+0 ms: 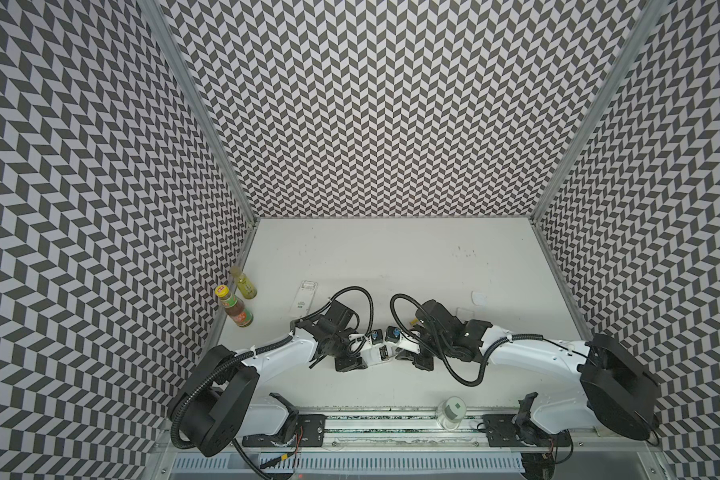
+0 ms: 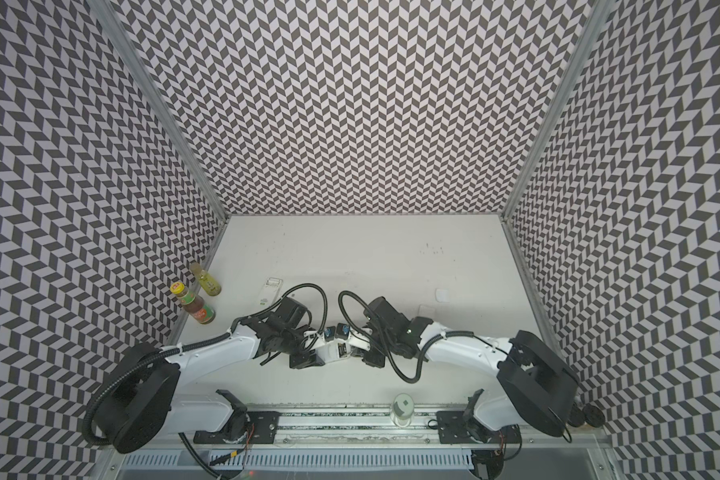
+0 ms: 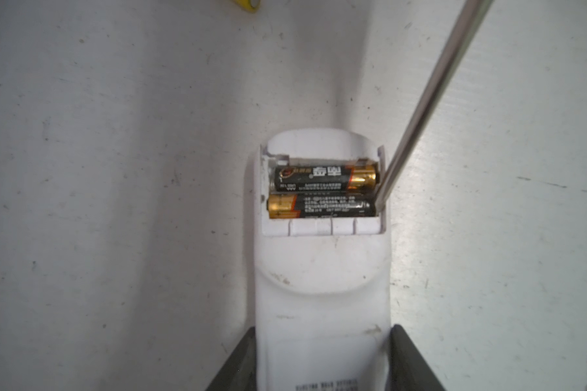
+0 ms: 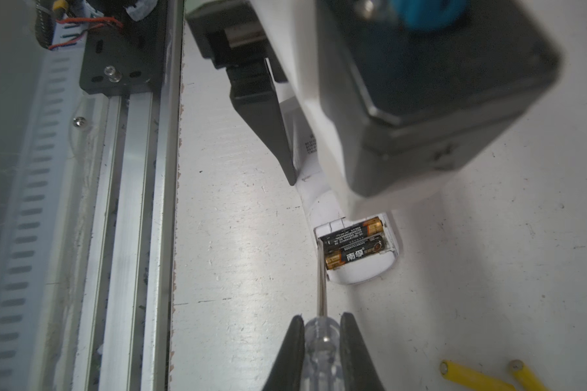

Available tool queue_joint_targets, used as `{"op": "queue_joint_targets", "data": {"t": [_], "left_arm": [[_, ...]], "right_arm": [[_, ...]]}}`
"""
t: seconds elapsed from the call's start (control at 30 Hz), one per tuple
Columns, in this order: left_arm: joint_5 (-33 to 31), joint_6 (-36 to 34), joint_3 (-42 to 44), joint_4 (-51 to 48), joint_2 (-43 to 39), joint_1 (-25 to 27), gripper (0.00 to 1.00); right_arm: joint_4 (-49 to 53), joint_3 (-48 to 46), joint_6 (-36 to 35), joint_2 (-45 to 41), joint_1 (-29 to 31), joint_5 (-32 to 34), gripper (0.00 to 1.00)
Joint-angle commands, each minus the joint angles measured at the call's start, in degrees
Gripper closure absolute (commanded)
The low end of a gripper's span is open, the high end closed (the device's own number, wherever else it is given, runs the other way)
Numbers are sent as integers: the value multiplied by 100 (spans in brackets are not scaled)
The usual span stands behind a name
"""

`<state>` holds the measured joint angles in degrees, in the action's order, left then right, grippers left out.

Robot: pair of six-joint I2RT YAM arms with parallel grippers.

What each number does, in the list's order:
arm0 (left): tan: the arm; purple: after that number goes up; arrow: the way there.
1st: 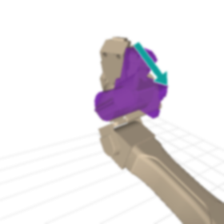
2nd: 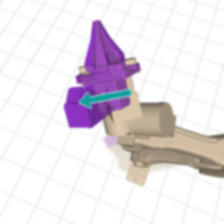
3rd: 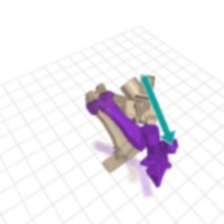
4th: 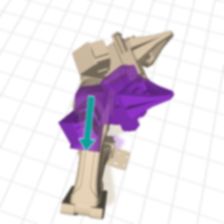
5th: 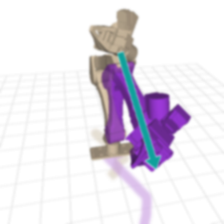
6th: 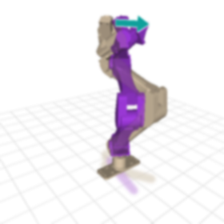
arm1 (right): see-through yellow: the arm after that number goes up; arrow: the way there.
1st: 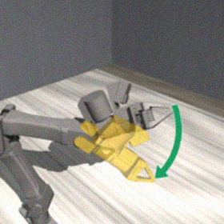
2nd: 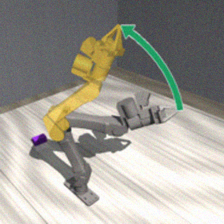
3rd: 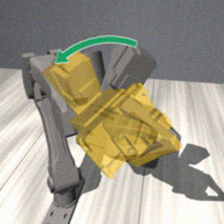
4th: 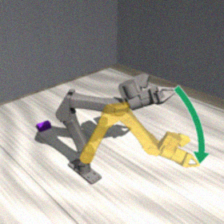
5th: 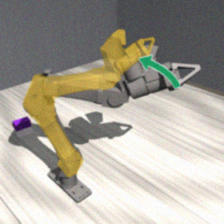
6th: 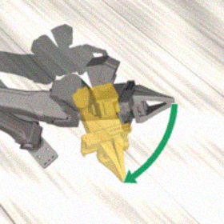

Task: Unload the batteries from the remote control
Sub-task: 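Pry the battery nearest the robot upward with the right gripper's screwdriver tip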

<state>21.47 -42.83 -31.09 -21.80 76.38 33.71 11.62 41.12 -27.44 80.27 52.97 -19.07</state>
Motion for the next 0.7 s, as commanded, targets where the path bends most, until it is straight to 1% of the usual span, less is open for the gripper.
{"op": "queue_joint_targets", "data": {"t": [0.0, 0.07, 0.17, 0.33, 0.43, 0.67], "left_arm": [[-124, -46, -64, -26, 149, 4, 67], [-125, -34, -61, -10, 168, -6, 67], [-113, 10, -105, -32, 219, -5, 67], [-12, 14, -92, -26, 246, -14, 67], [-38, 11, -109, -58, 223, -14, 67], [-33, 19, -71, -34, 169, -39, 67]], "right_arm": [[-871, -342, 138, -306, 157, 894, 100], [-1350, -630, 249, -510, 317, 1289, 100], [-2024, -939, 450, -679, 545, 1669, 100], [-2646, -1088, 516, -708, 851, 2265, 100], [-2675, -1055, 459, -685, 864, 2494, 100], [-2599, -1038, 371, -816, 862, 2696, 100]]}}
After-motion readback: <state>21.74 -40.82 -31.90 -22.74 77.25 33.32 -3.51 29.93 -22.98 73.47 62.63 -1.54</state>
